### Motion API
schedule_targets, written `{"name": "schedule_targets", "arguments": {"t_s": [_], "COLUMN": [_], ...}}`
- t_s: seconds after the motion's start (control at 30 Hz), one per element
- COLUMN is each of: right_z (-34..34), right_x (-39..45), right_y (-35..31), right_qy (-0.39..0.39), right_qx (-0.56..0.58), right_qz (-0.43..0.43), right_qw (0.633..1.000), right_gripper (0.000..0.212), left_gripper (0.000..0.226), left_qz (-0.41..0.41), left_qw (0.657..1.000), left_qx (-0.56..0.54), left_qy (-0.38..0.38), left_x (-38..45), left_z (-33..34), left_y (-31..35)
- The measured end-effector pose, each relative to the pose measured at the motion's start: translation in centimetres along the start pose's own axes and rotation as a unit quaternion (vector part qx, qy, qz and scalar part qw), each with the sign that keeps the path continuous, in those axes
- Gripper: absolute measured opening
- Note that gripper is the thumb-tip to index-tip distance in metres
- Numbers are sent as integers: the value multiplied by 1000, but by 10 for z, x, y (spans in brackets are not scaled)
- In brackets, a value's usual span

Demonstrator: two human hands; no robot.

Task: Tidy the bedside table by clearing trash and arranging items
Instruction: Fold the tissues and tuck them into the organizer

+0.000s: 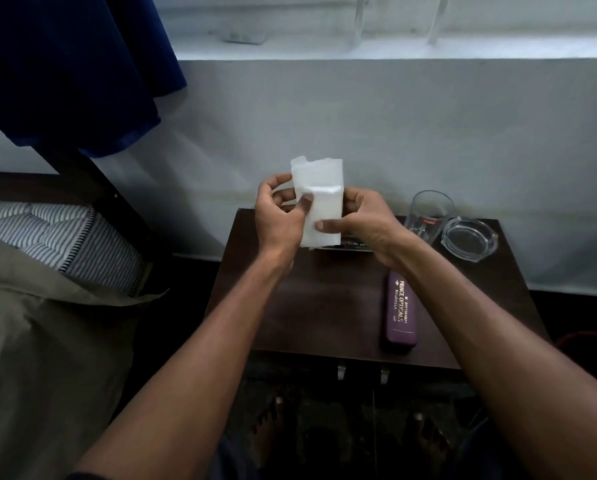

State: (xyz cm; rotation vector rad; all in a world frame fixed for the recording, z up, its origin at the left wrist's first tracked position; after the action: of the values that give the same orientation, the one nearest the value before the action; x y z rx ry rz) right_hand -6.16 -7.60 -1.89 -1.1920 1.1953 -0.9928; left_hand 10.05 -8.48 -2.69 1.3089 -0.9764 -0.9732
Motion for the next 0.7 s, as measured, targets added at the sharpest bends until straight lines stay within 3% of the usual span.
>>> {"name": "schedule_targets", "arguments": {"t_s": [0.13,0.23,0.33,0.4,0.47,0.6,0.7], "right_z": [5,5,5,0,-4,-11,-5], "right_x": [12,19,23,23,23,20,21], "right_y": [2,6,6,3,2,2,-3], "right_qy": [24,38,72,140,194,316,282], "right_qx": [-12,-14,0,-14,-35,-172,-165], "right_qz": [16,42,35,7,-9,-55,-83], "right_qw": [1000,998,997,990,980,931,941], "right_gripper": [41,28,22,20,21,40,28], "left_gripper": [29,19,27,30,39,56,54], "left_qz": [-172,-236,-178,-98,-68,-4,18], "left_qw": [983,970,982,994,998,996,991], "left_qx": [-56,-32,1,31,13,69,106], "left_qy": [7,-45,-65,-26,0,51,76], "left_x": [4,5,15,22,21,18,14], "left_z": [6,8,5,2,3,5,11], "left_y": [-8,-8,-6,-2,1,4,4]}}
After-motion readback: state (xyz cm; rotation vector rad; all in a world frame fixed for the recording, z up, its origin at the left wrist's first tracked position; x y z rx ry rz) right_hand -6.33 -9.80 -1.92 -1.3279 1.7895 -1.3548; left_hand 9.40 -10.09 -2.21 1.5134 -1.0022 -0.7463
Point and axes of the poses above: each hand's wrist, its own x-axis towards the middle knuckle, its own z-axis out of the palm, y = z × x, the point moved 3 cm from there along x, towards the middle knuckle
